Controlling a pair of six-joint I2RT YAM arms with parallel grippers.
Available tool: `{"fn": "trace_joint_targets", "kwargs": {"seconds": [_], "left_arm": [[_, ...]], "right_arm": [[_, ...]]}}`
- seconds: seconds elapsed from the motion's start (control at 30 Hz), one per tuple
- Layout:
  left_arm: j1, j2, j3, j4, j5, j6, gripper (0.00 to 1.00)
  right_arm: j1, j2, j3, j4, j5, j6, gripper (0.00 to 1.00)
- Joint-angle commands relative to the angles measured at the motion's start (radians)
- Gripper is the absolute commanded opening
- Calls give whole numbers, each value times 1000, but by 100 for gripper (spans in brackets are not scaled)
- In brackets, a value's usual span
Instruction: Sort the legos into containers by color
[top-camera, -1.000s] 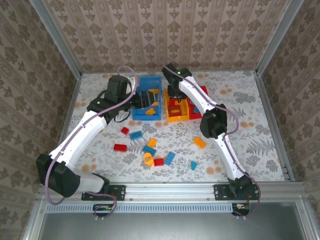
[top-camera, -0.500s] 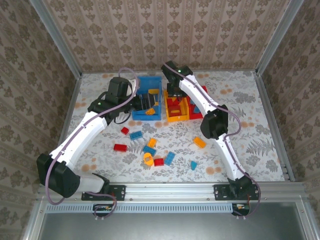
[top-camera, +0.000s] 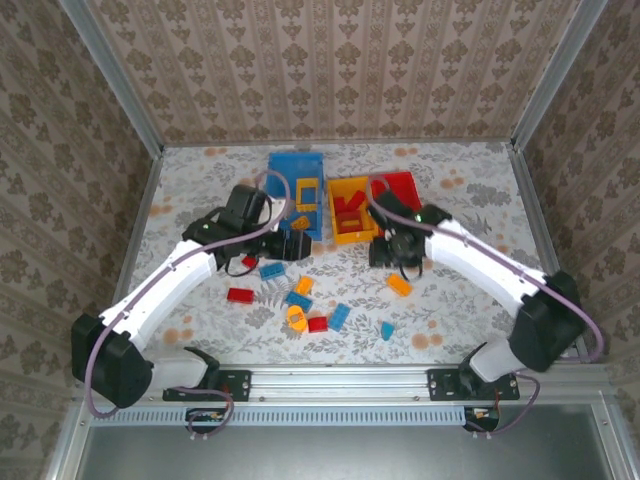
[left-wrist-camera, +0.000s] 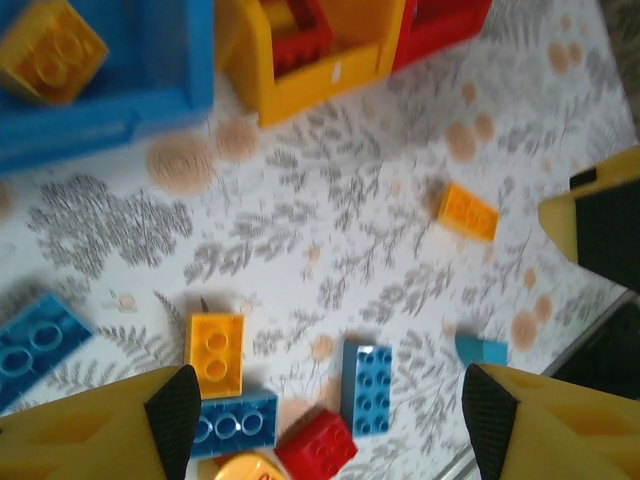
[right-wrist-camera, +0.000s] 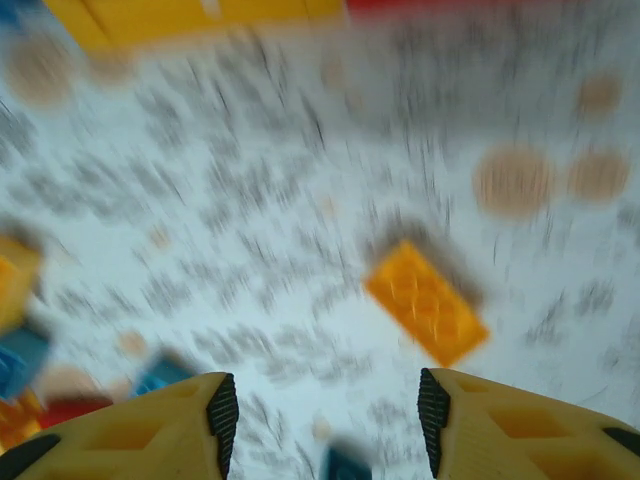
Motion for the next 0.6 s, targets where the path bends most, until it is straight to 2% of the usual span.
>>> {"fn": "trace_joint_targets", "kwargs": {"seconds": [0.0, 0.07, 0.17, 0.23, 0.57], "left_arm": [[-60, -47, -64, -19, -11, 59, 73], [-101, -53, -102, -7, -30, 72, 74], [-147, -60, -154, 19, -59, 81, 75], [-158, -58, -175, 26, -69, 79, 76], [-169, -82, -166, 11, -57, 77, 76]], "right_arm": [[71, -154, -203, 110, -125, 145, 56], [111, -211, -279, 98, -129, 190, 60], [116, -193, -340, 94, -195, 240, 67], [139, -152, -359, 129, -230, 260, 68], [162, -67, -443, 217, -182, 401, 67]]}}
